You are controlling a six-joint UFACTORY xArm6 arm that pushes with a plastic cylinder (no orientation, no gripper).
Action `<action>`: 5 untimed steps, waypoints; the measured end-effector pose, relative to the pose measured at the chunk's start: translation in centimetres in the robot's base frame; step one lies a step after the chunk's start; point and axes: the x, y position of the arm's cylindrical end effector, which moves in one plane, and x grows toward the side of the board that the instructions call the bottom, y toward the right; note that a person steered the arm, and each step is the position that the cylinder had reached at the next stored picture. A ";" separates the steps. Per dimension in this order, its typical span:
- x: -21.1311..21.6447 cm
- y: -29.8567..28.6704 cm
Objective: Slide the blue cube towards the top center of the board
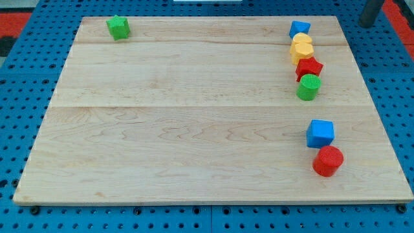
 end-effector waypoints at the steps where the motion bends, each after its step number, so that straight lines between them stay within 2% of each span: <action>1: 8.7 -2.6; 2: 20.0 -3.9; 3: 26.2 -8.8; 4: 25.9 -16.6; 5: 22.1 -24.4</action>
